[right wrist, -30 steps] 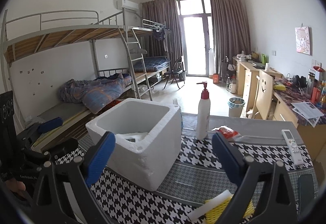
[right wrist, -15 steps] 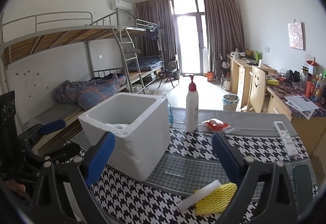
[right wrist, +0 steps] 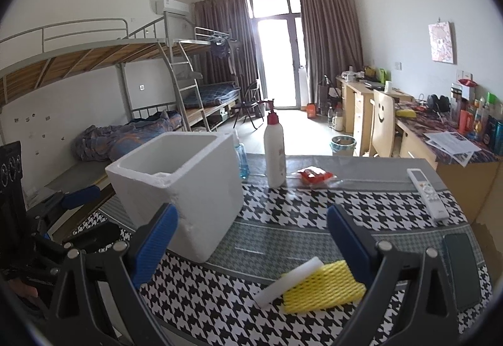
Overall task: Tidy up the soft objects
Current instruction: 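Move the left tool toward the white sponge and the right tool toward the yellow net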
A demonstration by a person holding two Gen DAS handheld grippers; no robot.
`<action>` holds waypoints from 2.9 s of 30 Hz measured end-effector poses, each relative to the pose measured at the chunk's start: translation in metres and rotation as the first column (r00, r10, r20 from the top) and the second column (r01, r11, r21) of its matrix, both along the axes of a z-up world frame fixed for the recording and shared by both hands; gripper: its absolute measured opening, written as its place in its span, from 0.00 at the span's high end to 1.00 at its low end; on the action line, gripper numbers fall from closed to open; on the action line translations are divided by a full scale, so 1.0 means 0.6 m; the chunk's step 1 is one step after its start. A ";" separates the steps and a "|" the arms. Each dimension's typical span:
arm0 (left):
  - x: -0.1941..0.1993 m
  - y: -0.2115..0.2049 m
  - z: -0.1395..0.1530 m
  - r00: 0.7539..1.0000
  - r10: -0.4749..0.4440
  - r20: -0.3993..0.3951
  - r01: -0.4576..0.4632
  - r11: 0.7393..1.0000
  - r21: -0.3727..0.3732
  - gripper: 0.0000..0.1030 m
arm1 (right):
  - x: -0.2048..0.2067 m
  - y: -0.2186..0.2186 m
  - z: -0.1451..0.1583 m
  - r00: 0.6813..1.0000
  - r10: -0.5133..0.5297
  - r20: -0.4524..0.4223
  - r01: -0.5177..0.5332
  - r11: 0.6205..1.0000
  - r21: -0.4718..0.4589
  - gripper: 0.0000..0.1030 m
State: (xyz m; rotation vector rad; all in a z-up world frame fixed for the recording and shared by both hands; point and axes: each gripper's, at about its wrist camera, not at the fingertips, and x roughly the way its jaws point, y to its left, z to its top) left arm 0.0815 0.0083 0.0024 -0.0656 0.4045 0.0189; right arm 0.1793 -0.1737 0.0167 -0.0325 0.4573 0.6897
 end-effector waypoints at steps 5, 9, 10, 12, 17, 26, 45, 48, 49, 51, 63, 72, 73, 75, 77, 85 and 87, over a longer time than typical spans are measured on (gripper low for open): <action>0.005 -0.008 -0.008 1.000 -0.022 -0.006 0.022 1.000 -0.009 0.01 | 0.001 -0.015 -0.013 0.999 -0.029 -0.019 0.029 1.000 -0.009 0.05; 0.009 -0.014 -0.014 0.999 -0.033 -0.014 0.033 0.999 -0.013 0.01 | 0.004 -0.030 -0.024 0.998 -0.050 -0.032 0.050 0.999 -0.009 0.05; 0.010 -0.016 -0.017 0.999 -0.035 -0.016 0.035 0.999 -0.011 0.01 | 0.004 -0.032 -0.026 0.998 -0.053 -0.035 0.053 0.999 -0.008 0.05; 0.012 -0.020 -0.020 0.999 -0.038 -0.018 0.038 0.999 -0.006 0.01 | 0.005 -0.038 -0.031 0.997 -0.064 -0.042 0.064 0.998 -0.009 0.05; 0.014 -0.033 -0.029 0.999 -0.047 -0.023 0.047 0.999 -0.001 0.01 | 0.002 -0.046 -0.038 0.995 -0.083 -0.052 0.083 0.996 -0.012 0.05; 0.027 -0.046 -0.047 0.997 -0.062 -0.049 0.062 0.998 -0.009 0.01 | 0.002 -0.065 -0.064 0.989 -0.126 -0.082 0.125 0.992 -0.022 0.05; 0.062 -0.088 -0.085 0.983 -0.146 -0.108 0.148 0.989 0.007 0.01 | 0.020 -0.106 -0.112 0.968 -0.199 -0.150 0.193 0.980 -0.053 0.05; 0.069 -0.095 -0.091 0.980 -0.159 -0.120 0.161 0.987 0.006 0.01 | 0.024 -0.110 -0.117 0.966 -0.206 -0.159 0.200 0.978 -0.055 0.05; 0.071 -0.096 -0.091 0.979 -0.161 -0.122 0.162 0.987 0.006 0.01 | 0.025 -0.111 -0.118 0.965 -0.208 -0.161 0.201 0.978 -0.055 0.05; 0.075 -0.100 -0.093 0.978 -0.168 -0.126 0.170 0.985 0.005 0.01 | 0.026 -0.113 -0.120 0.964 -0.209 -0.167 0.202 0.978 -0.054 0.05; 0.102 -0.120 -0.113 0.966 -0.197 -0.166 0.199 0.980 -0.001 0.01 | 0.046 -0.128 -0.137 0.955 -0.224 -0.194 0.216 0.974 -0.062 0.05; 0.120 -0.131 -0.122 0.958 -0.208 -0.196 0.214 0.977 0.008 0.01 | 0.060 -0.136 -0.149 0.949 -0.228 -0.217 0.219 0.974 -0.063 0.05; 0.122 -0.132 -0.124 0.958 -0.207 -0.200 0.213 0.977 0.009 0.01 | 0.061 -0.136 -0.150 0.949 -0.227 -0.218 0.218 0.974 -0.064 0.05; 0.124 -0.133 -0.127 0.956 -0.208 -0.207 0.215 0.977 0.011 0.01 | 0.063 -0.137 -0.153 0.949 -0.225 -0.223 0.215 0.974 -0.067 0.05; 0.128 -0.135 -0.130 0.954 -0.211 -0.214 0.218 0.976 0.009 0.01 | 0.064 -0.137 -0.154 0.948 -0.227 -0.224 0.216 0.974 -0.069 0.05; 0.145 -0.145 -0.146 0.940 -0.227 -0.255 0.237 0.971 0.010 0.01 | 0.070 -0.139 -0.160 0.946 -0.225 -0.234 0.214 0.974 -0.069 0.05; 0.149 -0.145 -0.149 0.937 -0.229 -0.263 0.240 0.971 0.010 0.01 | 0.072 -0.139 -0.163 0.945 -0.224 -0.237 0.214 0.974 -0.070 0.05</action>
